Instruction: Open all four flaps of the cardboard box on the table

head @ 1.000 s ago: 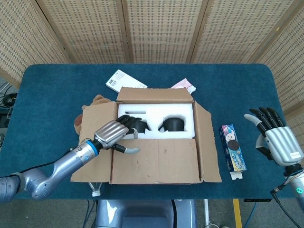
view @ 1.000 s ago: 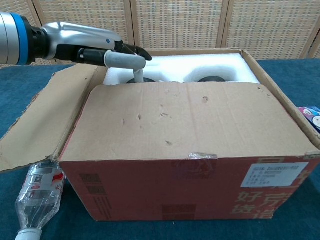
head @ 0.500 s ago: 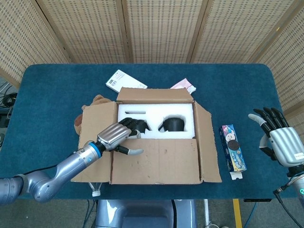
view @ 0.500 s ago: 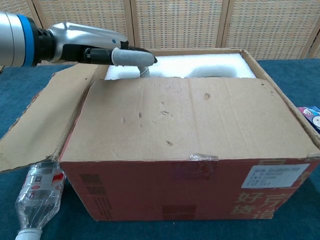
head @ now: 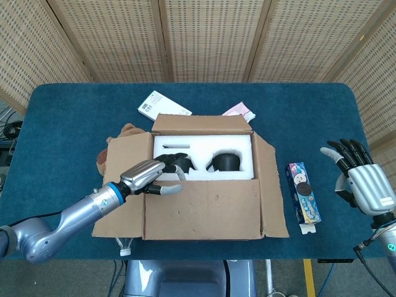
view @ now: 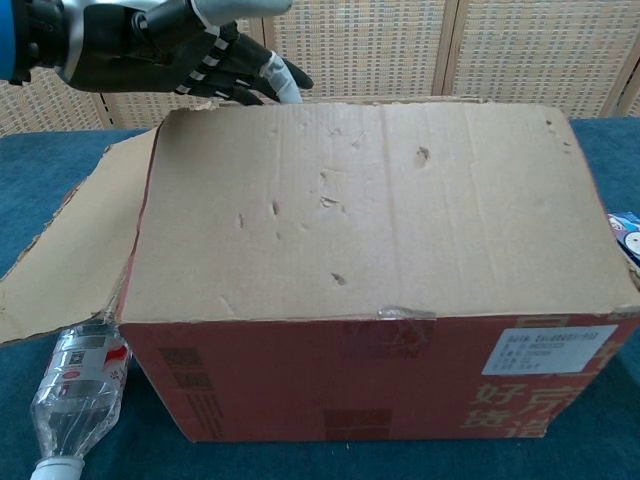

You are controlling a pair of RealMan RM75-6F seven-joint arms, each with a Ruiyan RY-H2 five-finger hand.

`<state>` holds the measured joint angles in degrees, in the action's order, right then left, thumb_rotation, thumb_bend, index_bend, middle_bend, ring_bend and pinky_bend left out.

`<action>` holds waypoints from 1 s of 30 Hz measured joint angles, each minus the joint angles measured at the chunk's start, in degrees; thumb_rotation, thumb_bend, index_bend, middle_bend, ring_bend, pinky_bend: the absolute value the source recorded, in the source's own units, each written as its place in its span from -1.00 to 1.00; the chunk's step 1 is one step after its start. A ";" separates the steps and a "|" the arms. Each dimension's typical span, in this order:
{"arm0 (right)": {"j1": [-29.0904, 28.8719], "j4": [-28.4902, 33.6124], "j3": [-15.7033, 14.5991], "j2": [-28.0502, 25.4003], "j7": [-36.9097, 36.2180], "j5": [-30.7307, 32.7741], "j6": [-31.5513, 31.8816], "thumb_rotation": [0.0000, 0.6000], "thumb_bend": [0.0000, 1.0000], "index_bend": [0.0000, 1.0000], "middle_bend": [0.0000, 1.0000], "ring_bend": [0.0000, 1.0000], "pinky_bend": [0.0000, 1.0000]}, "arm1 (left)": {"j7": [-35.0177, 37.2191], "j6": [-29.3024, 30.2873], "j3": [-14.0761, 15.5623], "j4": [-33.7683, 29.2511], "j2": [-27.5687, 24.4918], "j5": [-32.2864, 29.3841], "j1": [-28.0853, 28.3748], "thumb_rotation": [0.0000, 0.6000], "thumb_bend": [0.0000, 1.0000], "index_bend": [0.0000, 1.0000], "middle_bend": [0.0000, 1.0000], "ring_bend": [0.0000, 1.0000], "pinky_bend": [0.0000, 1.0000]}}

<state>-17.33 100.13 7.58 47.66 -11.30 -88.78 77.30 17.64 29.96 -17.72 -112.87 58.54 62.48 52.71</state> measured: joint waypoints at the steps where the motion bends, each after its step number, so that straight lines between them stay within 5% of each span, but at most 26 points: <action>1: -0.05 0.04 0.00 0.00 0.12 0.03 -0.13 1.00 1.00 -0.69 -0.76 -1.00 -0.91 | 1.85 -0.81 -0.54 -0.20 -0.45 0.91 -0.37 -0.84 -0.74 -0.25 -0.99 -1.00 -1.00; 10: -0.33 1.88 0.23 -0.55 2.55 0.59 -0.75 1.00 1.00 -0.69 -0.76 -1.00 -0.91 | 24.26 -7.61 -6.18 -2.17 -3.90 14.84 -4.42 -0.84 -0.73 -0.25 -0.99 -1.00 -1.00; 16: -0.54 2.64 0.37 -0.76 3.50 0.86 -1.15 1.00 1.00 -0.69 -0.76 -1.00 -0.91 | 38.36 -6.71 -6.48 -2.06 -5.51 27.26 -5.62 -0.85 -0.72 -0.26 -0.99 -1.00 -1.00; 23: -0.55 3.31 0.47 -1.16 4.08 0.98 -1.23 1.00 1.00 -0.69 -0.76 -1.00 -0.91 | 58.44 1.67 -0.41 0.42 -8.12 42.06 -3.44 -0.85 -0.71 -0.26 -0.99 -1.00 -1.00; 30: -0.56 3.79 0.58 -1.42 4.62 1.12 -1.29 1.00 1.00 -0.69 -0.76 -1.00 -0.91 | 78.92 17.93 10.85 8.17 -10.39 59.38 2.55 -0.85 -0.71 -0.26 -0.99 -1.00 -1.00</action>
<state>-17.90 103.92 8.16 46.24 -6.68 -87.66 76.01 96.57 47.90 -6.87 -104.70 48.15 121.86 55.26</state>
